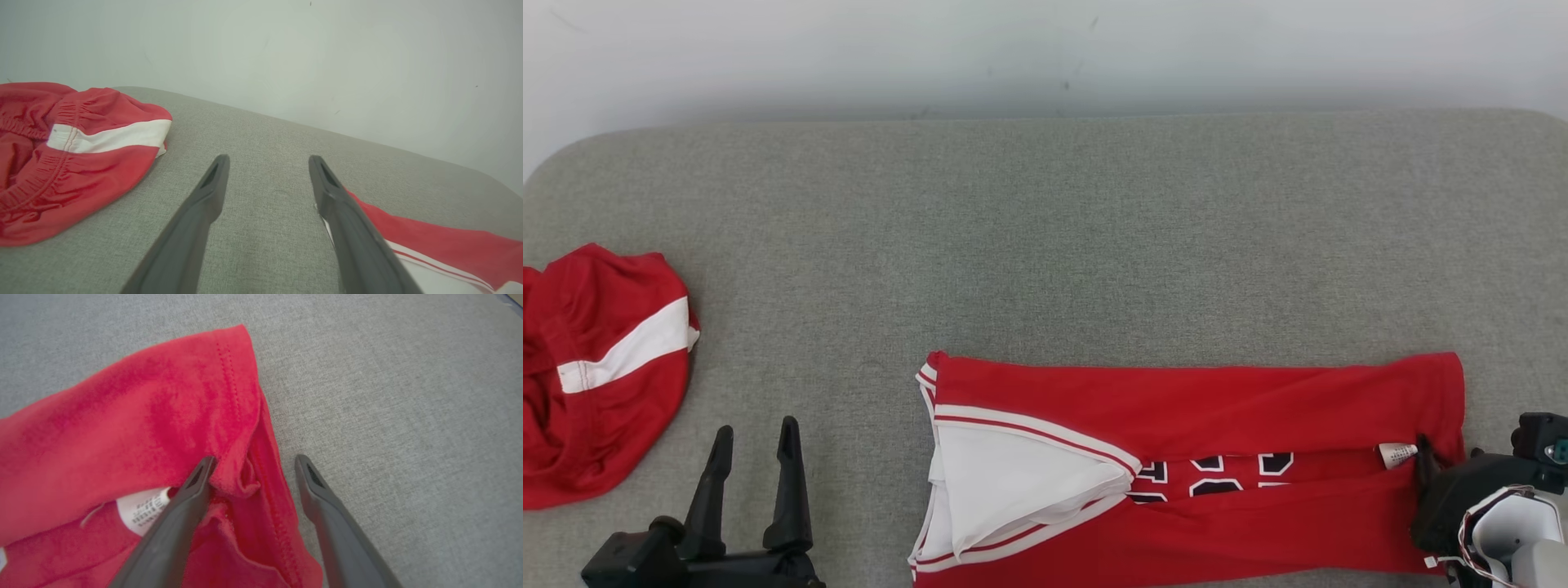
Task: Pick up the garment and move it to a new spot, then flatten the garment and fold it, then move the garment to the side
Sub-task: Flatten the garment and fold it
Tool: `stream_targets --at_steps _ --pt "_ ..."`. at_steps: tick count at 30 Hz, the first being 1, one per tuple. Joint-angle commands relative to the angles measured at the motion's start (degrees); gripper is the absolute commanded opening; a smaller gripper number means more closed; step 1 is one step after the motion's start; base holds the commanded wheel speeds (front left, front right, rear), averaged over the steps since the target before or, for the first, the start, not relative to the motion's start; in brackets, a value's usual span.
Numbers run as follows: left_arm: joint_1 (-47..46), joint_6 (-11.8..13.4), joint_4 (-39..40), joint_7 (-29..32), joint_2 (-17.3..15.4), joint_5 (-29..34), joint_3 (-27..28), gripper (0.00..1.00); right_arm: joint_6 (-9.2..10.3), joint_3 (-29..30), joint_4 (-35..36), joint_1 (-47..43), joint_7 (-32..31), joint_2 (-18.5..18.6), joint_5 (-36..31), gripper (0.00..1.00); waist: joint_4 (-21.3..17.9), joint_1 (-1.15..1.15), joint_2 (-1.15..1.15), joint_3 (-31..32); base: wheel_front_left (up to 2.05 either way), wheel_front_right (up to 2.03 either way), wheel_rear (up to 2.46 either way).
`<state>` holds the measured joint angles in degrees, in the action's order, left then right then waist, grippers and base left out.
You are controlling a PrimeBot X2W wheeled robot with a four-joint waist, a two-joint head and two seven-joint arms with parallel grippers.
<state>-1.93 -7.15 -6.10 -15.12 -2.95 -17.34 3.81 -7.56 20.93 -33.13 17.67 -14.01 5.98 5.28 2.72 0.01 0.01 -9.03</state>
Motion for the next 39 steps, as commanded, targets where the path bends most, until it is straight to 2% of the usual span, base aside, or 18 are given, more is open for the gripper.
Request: stream_targets --at_steps 1,5,10,13,14,15,16,23,34,39 --pt "0.3 -0.2 -0.2 0.0 0.1 -0.4 -0.1 1.00 0.13 -0.5 -1.5 0.1 -0.9 0.3 -0.6 1.00 0.3 -0.01 -0.01 -0.2 0.00 0.00 0.00" --pt "0.2 -0.3 -0.4 0.0 0.1 -0.5 -0.3 1.00 0.12 -1.8 -3.5 -0.2 -2.0 0.5 -0.6 1.00 0.6 -0.01 -0.01 -0.3 0.00 0.00 0.00" --pt "0.1 -0.2 -0.8 0.0 0.1 -0.8 -0.4 1.00 -0.10 -5.3 -6.7 -2.1 -7.2 -0.1 1.0 1.00 1.0 -0.01 -0.01 0.1 0.00 0.00 0.00" --pt "0.4 -0.2 -1.0 0.0 0.1 -1.1 -0.4 1.00 -0.19 -8.7 -6.6 -3.4 -9.6 1.7 3.0 1.00 1.0 -0.01 -0.01 0.4 0.00 0.00 0.00" --pt "0.4 -0.2 -1.0 0.0 0.1 -1.1 -0.3 1.00 -0.18 -9.3 -6.3 -3.4 -9.7 2.4 3.3 0.65 0.9 -0.01 -0.01 0.4 0.00 0.00 0.00" --pt "0.4 -0.2 -1.0 0.0 0.1 -1.1 -0.2 1.00 -0.16 -9.5 -6.0 -3.2 -9.6 3.1 3.4 0.44 0.9 -0.01 -0.01 0.3 0.00 0.00 0.00" --pt "0.5 -0.2 -1.0 0.0 0.1 -1.1 -0.1 1.00 -0.13 -9.7 -5.8 -3.0 -9.7 3.7 3.4 0.00 0.8 -0.01 -0.01 0.3 0.00 0.00 0.00" --pt "0.3 -0.3 -0.9 0.0 0.0 -0.6 0.0 1.00 0.18 -9.5 -4.7 -0.1 -8.2 6.0 3.8 0.00 0.4 -0.01 -0.01 0.2 0.00 0.00 0.00" --pt "1.3 -0.1 -1.1 0.0 0.1 -1.0 -0.1 1.00 0.17 1.8 -0.2 -0.4 -4.3 8.9 -2.0 0.00 0.0 -0.01 -0.01 2.0 0.00 0.00 0.00" --pt "2.0 0.0 -1.0 0.0 0.1 -1.1 -0.1 1.00 0.14 3.1 5.4 -1.6 -5.5 7.7 -6.1 0.00 -0.4 -0.01 -0.01 3.1 0.00 0.00 0.00"
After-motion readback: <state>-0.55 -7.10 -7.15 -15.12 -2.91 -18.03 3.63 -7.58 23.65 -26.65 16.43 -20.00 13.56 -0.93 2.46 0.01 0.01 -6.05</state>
